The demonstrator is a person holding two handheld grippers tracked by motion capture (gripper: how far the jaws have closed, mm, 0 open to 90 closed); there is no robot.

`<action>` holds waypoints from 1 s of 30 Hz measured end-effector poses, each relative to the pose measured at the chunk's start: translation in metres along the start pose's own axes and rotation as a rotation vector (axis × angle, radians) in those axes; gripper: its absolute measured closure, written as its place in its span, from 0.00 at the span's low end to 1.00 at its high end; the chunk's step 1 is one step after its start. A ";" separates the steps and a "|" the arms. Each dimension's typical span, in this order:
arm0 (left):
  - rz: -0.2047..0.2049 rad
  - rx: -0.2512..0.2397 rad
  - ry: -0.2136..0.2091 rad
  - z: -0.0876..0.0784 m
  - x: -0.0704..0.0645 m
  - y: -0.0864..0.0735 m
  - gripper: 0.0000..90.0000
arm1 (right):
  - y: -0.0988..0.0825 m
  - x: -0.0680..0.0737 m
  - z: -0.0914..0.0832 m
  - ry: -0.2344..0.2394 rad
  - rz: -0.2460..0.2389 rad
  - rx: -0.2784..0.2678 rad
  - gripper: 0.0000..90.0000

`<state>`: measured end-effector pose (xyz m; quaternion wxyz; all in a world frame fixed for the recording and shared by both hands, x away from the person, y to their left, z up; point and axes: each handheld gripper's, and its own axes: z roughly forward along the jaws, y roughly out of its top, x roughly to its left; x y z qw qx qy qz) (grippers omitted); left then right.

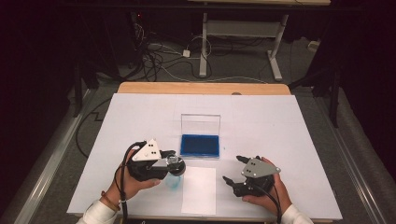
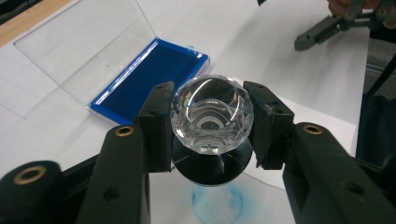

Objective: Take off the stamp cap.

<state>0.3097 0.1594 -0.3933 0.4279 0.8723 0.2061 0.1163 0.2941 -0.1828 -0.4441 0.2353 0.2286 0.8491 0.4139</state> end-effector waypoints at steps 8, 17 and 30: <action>-0.039 -0.045 -0.050 0.005 0.002 0.011 0.61 | 0.027 0.012 0.019 0.086 -0.031 -0.018 0.21; -0.073 -0.094 -0.068 0.009 0.006 0.020 0.61 | 0.053 0.025 0.047 0.181 -0.046 -0.053 0.20; -0.072 -0.093 -0.087 0.017 0.001 0.021 0.61 | 0.058 0.040 0.073 0.192 0.007 -0.063 0.27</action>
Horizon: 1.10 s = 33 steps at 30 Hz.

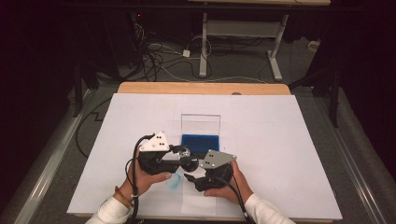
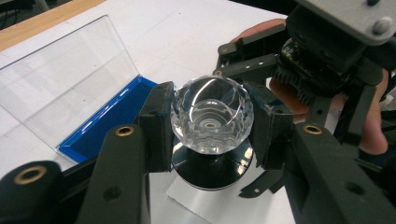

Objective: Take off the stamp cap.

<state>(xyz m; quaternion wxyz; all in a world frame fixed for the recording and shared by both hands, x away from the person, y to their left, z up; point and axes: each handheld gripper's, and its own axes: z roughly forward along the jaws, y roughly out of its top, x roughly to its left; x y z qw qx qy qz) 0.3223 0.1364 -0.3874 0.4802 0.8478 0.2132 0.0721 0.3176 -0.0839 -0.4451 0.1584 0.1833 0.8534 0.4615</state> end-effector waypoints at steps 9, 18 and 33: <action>0.023 0.023 -0.009 0.007 -0.006 0.000 0.61 | -0.005 0.005 0.003 -0.030 -0.040 -0.012 0.34; 0.020 0.030 -0.018 0.008 -0.006 -0.001 0.61 | -0.005 0.009 0.003 -0.039 -0.085 -0.003 0.42; 0.034 0.008 -0.017 0.005 -0.010 -0.003 0.61 | -0.004 0.006 -0.002 0.032 -0.052 0.009 0.43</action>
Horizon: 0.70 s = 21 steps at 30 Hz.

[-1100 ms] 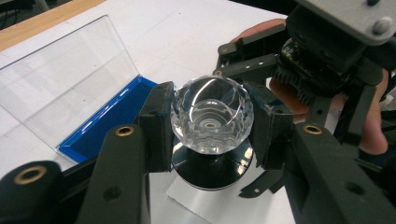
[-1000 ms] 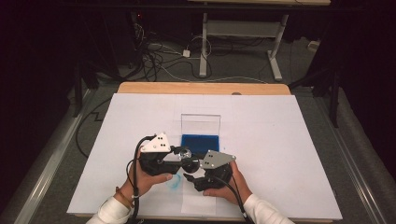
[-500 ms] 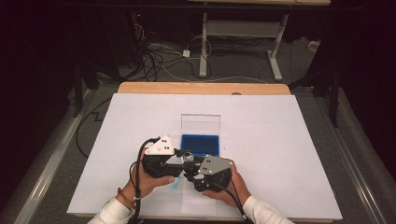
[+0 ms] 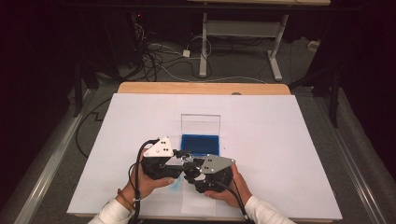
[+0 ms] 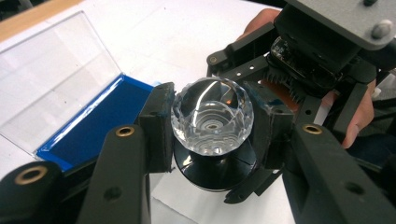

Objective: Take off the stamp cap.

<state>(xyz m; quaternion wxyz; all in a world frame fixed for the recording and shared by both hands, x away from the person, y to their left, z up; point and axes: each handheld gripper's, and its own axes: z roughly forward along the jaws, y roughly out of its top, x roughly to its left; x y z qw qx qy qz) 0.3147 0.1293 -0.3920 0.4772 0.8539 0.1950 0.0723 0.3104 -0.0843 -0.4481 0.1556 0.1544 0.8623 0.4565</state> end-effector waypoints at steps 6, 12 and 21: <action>0.008 -0.008 0.014 0.000 -0.002 -0.001 0.61 | 0.000 0.000 0.000 0.008 0.021 0.003 0.43; 0.021 -0.012 0.028 0.000 -0.005 -0.001 0.61 | 0.000 0.000 0.000 0.009 0.028 0.008 0.43; 0.030 -0.043 0.045 -0.002 -0.009 -0.001 0.61 | 0.001 0.000 -0.004 0.032 0.066 -0.012 0.43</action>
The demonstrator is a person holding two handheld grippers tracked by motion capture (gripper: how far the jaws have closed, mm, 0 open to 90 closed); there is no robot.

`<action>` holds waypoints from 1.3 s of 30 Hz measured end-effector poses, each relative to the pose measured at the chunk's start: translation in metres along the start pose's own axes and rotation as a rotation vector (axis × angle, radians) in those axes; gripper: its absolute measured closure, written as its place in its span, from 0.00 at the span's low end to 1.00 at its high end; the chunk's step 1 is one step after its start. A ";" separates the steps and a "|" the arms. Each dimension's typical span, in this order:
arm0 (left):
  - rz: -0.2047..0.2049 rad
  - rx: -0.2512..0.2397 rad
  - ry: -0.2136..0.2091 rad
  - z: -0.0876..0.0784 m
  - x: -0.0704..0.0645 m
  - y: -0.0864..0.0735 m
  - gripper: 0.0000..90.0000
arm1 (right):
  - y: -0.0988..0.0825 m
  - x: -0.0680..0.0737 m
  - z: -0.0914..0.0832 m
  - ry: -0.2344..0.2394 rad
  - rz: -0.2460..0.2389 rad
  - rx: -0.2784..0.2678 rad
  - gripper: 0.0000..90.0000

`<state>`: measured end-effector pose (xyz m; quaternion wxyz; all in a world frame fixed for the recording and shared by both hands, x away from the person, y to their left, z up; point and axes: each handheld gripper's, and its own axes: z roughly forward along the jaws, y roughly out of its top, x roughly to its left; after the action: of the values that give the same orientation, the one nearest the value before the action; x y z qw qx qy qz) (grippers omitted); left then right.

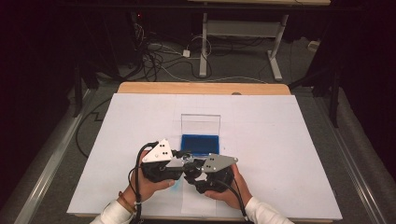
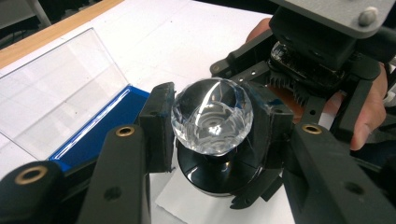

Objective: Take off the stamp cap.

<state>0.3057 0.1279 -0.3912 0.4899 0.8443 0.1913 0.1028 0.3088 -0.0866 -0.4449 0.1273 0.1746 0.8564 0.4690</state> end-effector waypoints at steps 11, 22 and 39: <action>0.000 -0.022 -0.002 -0.002 -0.001 -0.001 0.61 | 0.000 0.000 -0.003 0.010 0.020 -0.020 0.43; -0.024 -0.004 -0.068 -0.003 0.008 -0.002 0.61 | 0.003 0.005 -0.005 -0.032 -0.058 0.032 0.43; 0.001 0.012 -0.032 0.001 0.003 0.001 0.61 | -0.001 0.003 -0.008 -0.024 -0.031 0.043 0.43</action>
<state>0.3087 0.1277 -0.3911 0.4878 0.8488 0.1838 0.0885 0.3029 -0.0921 -0.4416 0.1408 0.1695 0.8672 0.4465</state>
